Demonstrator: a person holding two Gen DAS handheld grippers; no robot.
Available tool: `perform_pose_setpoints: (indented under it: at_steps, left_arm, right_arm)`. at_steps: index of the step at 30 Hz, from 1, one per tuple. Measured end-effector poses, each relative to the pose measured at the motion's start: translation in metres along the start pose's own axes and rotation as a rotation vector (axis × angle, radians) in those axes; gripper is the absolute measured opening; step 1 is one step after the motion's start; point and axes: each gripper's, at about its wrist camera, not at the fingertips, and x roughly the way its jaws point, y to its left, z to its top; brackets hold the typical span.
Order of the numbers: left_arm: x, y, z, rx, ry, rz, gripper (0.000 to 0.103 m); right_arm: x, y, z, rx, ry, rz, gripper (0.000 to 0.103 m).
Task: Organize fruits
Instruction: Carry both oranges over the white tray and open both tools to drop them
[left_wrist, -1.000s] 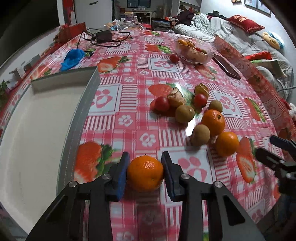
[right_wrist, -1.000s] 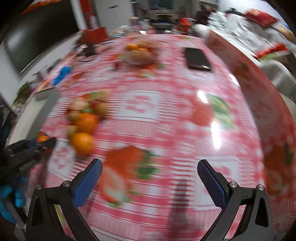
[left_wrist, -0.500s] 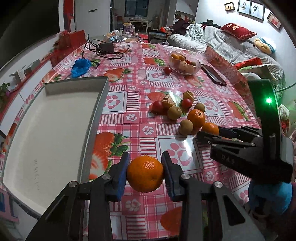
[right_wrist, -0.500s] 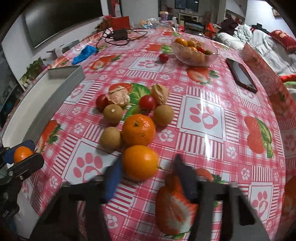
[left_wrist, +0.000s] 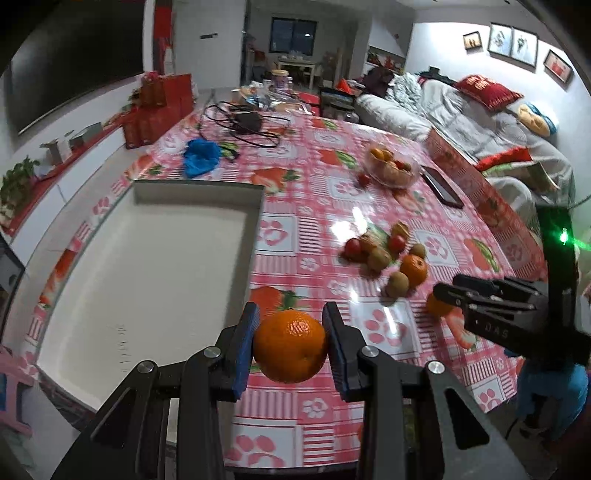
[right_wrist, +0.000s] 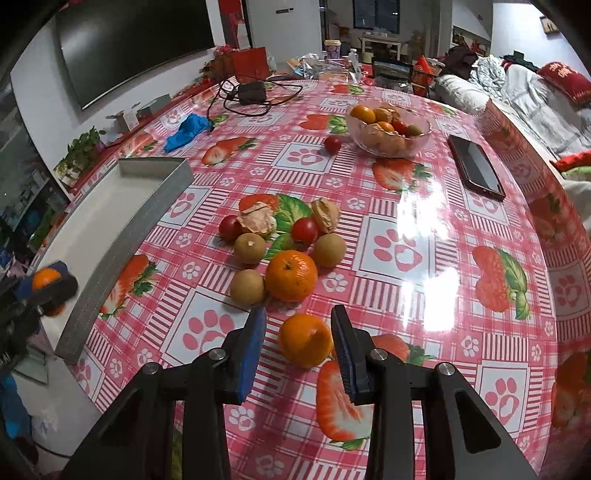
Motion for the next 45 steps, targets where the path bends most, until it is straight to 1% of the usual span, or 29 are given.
perform_pose_setpoints:
  at_steps: [1, 2, 3, 7, 8, 9, 10, 11, 15, 18, 21, 26, 34, 42, 45]
  left_arm:
    - [-0.001, 0.004, 0.0, -0.008, -0.001, 0.003, 0.039]
    - [-0.002, 0.008, -0.001, -0.014, -0.004, 0.005, 0.039]
    - [-0.004, 0.01, -0.003, -0.017, -0.006, 0.005, 0.039]
    - [-0.002, 0.016, -0.008, -0.023, 0.003, 0.007, 0.039]
    - [-0.002, 0.017, -0.009, -0.025, 0.005, 0.007, 0.039]
    - [-0.002, 0.019, -0.01, -0.027, 0.006, 0.007, 0.039]
    - [-0.002, 0.02, -0.01, -0.029, 0.006, 0.007, 0.039]
    - [-0.001, 0.022, -0.011, -0.03, 0.008, 0.008, 0.039]
    - [-0.002, 0.03, -0.011, -0.037, 0.003, 0.017, 0.039]
    - [-0.003, 0.039, -0.009, -0.049, -0.003, 0.03, 0.039]
    - [-0.003, 0.05, -0.007, -0.069, -0.005, 0.042, 0.039]
    - [-0.004, 0.071, -0.007, -0.099, -0.007, 0.081, 0.039]
    - [-0.002, 0.101, -0.012, -0.129, 0.0, 0.153, 0.039]
    - [0.005, 0.118, -0.021, -0.147, 0.02, 0.167, 0.039]
    - [0.01, 0.123, -0.023, -0.156, 0.036, 0.167, 0.039]
  right_arm:
    - [0.003, 0.001, 0.0, 0.001, 0.006, -0.007, 0.039]
    - [0.006, 0.0, -0.001, 0.006, 0.013, -0.013, 0.042]
    - [0.01, -0.002, -0.003, 0.018, 0.029, -0.016, 0.049]
    - [0.025, -0.007, -0.011, 0.04, 0.064, -0.028, 0.049]
    - [0.029, -0.007, -0.013, 0.04, 0.073, -0.03, 0.049]
    - [0.03, -0.006, -0.014, 0.033, 0.064, -0.043, 0.045]
    - [0.03, -0.004, -0.015, 0.021, 0.061, -0.054, 0.037]
    - [0.03, -0.002, -0.015, 0.014, 0.064, -0.06, 0.037]
    - [0.025, -0.005, -0.015, 0.032, 0.065, -0.038, 0.037]
    - [0.017, -0.006, -0.012, 0.056, 0.055, -0.006, 0.037]
    - [0.009, 0.003, -0.003, 0.045, 0.038, 0.019, 0.037]
    - [0.001, 0.033, 0.011, 0.004, 0.019, 0.078, 0.037]
    - [0.006, 0.095, 0.038, -0.037, 0.035, 0.229, 0.037]
    - [0.029, 0.163, 0.053, -0.121, 0.083, 0.31, 0.037]
    - [0.037, 0.18, 0.054, -0.138, 0.101, 0.331, 0.037]
